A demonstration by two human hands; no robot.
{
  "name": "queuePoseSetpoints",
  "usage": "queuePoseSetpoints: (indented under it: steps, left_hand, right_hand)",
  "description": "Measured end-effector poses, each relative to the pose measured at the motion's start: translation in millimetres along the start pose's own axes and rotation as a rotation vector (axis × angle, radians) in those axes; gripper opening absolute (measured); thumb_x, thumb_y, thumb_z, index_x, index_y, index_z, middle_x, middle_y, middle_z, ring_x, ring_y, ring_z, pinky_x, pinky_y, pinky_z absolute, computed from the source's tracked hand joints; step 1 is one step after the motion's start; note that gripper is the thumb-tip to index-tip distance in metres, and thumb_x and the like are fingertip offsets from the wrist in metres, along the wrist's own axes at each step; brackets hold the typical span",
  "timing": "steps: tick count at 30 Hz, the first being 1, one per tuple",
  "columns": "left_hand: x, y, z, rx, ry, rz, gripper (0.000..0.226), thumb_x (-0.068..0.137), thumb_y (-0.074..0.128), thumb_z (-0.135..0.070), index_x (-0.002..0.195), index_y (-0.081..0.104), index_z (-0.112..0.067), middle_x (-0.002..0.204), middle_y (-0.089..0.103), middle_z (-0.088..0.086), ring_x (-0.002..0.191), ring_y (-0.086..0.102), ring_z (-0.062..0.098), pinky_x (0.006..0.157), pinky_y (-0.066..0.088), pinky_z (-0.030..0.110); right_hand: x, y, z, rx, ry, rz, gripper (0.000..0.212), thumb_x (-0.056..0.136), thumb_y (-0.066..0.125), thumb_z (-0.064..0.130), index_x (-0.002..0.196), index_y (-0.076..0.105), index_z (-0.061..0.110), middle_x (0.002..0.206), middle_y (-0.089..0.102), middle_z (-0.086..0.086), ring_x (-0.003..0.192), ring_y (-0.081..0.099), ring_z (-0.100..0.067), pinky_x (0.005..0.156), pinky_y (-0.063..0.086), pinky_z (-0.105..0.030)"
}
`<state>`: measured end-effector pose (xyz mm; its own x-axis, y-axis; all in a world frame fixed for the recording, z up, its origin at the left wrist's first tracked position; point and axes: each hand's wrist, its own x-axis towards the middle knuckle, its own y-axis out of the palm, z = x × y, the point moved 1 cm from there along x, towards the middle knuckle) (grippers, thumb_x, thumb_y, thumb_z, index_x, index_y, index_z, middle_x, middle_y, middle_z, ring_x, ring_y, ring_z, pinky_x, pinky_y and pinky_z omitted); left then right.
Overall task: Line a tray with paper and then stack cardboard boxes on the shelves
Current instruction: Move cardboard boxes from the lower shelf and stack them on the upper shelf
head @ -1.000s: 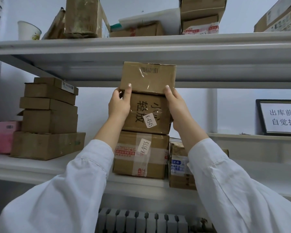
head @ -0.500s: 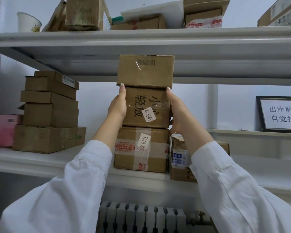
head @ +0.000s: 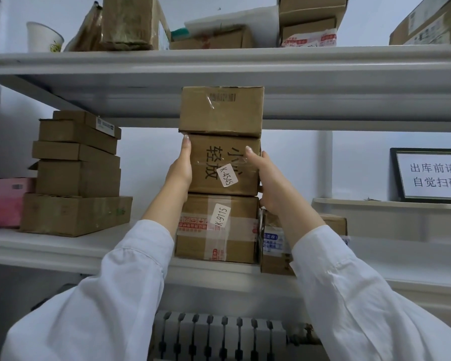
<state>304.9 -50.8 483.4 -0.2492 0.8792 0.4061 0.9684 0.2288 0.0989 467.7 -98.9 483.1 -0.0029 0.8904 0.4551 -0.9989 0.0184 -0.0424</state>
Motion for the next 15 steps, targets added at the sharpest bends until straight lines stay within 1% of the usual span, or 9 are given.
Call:
queuePoseSetpoints:
  steps: [1, 3, 4, 6, 8, 10, 13, 14, 15]
  left_hand:
    - [-5.8, -0.5, -1.6, 0.001, 0.006, -0.010, 0.121, 0.039, 0.021, -0.098, 0.139, 0.042, -0.032, 0.144, 0.045, 0.003, 0.131, 0.042, 0.030, 0.108, 0.034, 0.051]
    - [-19.8, -0.6, -5.4, 0.006, 0.065, -0.050, 0.095, 0.070, 0.019, -0.087, 0.140, 0.039, -0.026, 0.146, 0.042, 0.003, 0.133, 0.039, 0.029, 0.110, 0.032, 0.049]
    - [-23.7, 0.3, -4.2, 0.014, 0.115, -0.086, 0.081, 0.082, 0.019, -0.077, 0.140, 0.037, -0.024, 0.145, 0.041, 0.003, 0.133, 0.038, 0.028, 0.110, 0.032, 0.047]
    - [-28.3, 4.3, 1.5, 0.045, 0.197, -0.203, 0.064, 0.092, 0.023, -0.063, 0.140, 0.034, -0.021, 0.144, 0.041, 0.004, 0.131, 0.040, 0.027, 0.106, 0.034, 0.044]
    - [-36.6, 10.5, 5.5, 0.069, 0.273, -0.307, 0.058, 0.094, 0.031, -0.057, 0.139, 0.033, -0.020, 0.142, 0.042, 0.005, 0.128, 0.043, 0.027, 0.103, 0.038, 0.043]
    - [-43.8, 16.6, 8.5, 0.094, 0.380, -0.383, 0.057, 0.091, 0.041, -0.054, 0.135, 0.036, -0.019, 0.138, 0.046, 0.006, 0.124, 0.044, 0.026, 0.103, 0.040, 0.045]
    - [-52.7, 27.3, 14.7, 0.152, 0.521, -0.437, 0.058, 0.082, 0.049, -0.048, 0.130, 0.040, -0.017, 0.133, 0.048, 0.006, 0.125, 0.041, 0.024, 0.104, 0.038, 0.047]
    - [-56.5, 31.3, 18.3, 0.172, 0.525, -0.444, 0.060, 0.080, 0.050, -0.047, 0.131, 0.039, -0.017, 0.136, 0.045, 0.006, 0.129, 0.037, 0.026, 0.106, 0.036, 0.048]
    - [-58.3, 34.1, 20.9, 0.185, 0.518, -0.446, 0.063, 0.079, 0.051, -0.047, 0.133, 0.037, -0.017, 0.140, 0.042, 0.006, 0.133, 0.032, 0.028, 0.108, 0.033, 0.049]
  right_hand:
    - [-3.7, -2.7, -1.2, -0.004, -0.001, 0.006, 0.074, 0.093, 0.044, 0.052, 0.151, 0.004, 0.029, 0.158, 0.017, -0.004, 0.143, 0.020, -0.032, 0.113, 0.019, -0.049]
    - [-9.6, -10.7, -4.8, -0.033, -0.018, -0.019, 0.073, 0.094, 0.043, 0.051, 0.152, 0.006, 0.027, 0.158, 0.015, -0.004, 0.143, 0.020, -0.032, 0.112, 0.021, -0.048]
    - [-12.6, -15.5, -6.9, -0.066, -0.041, -0.052, 0.070, 0.094, 0.043, 0.050, 0.151, 0.011, 0.025, 0.157, 0.019, -0.004, 0.142, 0.023, -0.030, 0.111, 0.024, -0.046]
    - [-19.8, -26.6, -11.1, -0.141, -0.123, -0.132, 0.061, 0.095, 0.046, 0.047, 0.146, 0.029, 0.020, 0.150, 0.035, -0.003, 0.135, 0.036, -0.025, 0.105, 0.033, -0.039]
    - [-28.7, -39.7, -15.9, -0.213, -0.230, -0.210, 0.047, 0.094, 0.050, 0.041, 0.135, 0.047, 0.017, 0.131, 0.053, 0.000, 0.122, 0.050, -0.020, 0.094, 0.040, -0.031]
    - [-37.2, -53.1, -21.7, -0.314, -0.297, -0.251, 0.038, 0.091, 0.057, 0.037, 0.125, 0.056, 0.019, 0.116, 0.061, 0.002, 0.110, 0.057, -0.016, 0.087, 0.044, -0.028]
    - [-50.6, -67.3, -29.4, -0.514, -0.267, -0.180, 0.043, 0.083, 0.068, 0.039, 0.123, 0.058, 0.026, 0.115, 0.061, 0.003, 0.103, 0.057, -0.013, 0.085, 0.048, -0.029]
    - [-56.1, -70.8, -33.7, -0.611, -0.231, -0.140, 0.047, 0.081, 0.070, 0.041, 0.124, 0.056, 0.028, 0.118, 0.060, 0.004, 0.106, 0.056, -0.013, 0.088, 0.046, -0.031]
    - [-59.0, -72.4, -37.3, -0.748, -0.204, -0.114, 0.051, 0.079, 0.071, 0.043, 0.126, 0.055, 0.030, 0.121, 0.058, 0.005, 0.111, 0.053, -0.015, 0.096, 0.043, -0.037]
